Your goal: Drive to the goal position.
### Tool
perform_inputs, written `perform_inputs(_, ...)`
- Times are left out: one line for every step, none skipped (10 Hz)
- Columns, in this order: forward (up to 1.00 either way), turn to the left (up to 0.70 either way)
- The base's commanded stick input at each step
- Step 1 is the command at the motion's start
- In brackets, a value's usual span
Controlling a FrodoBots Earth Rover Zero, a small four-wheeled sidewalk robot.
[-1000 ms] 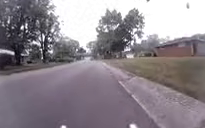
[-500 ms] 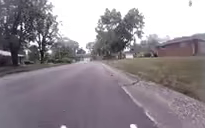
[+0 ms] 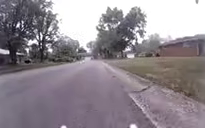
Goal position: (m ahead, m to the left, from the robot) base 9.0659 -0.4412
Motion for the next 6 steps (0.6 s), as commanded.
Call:
perform_inputs(1.00, 0.00)
perform_inputs(1.00, 0.00)
perform_inputs(1.00, -0.30)
perform_inputs(1.00, -0.37)
perform_inputs(1.00, -0.28)
perform_inputs(1.00, -0.16)
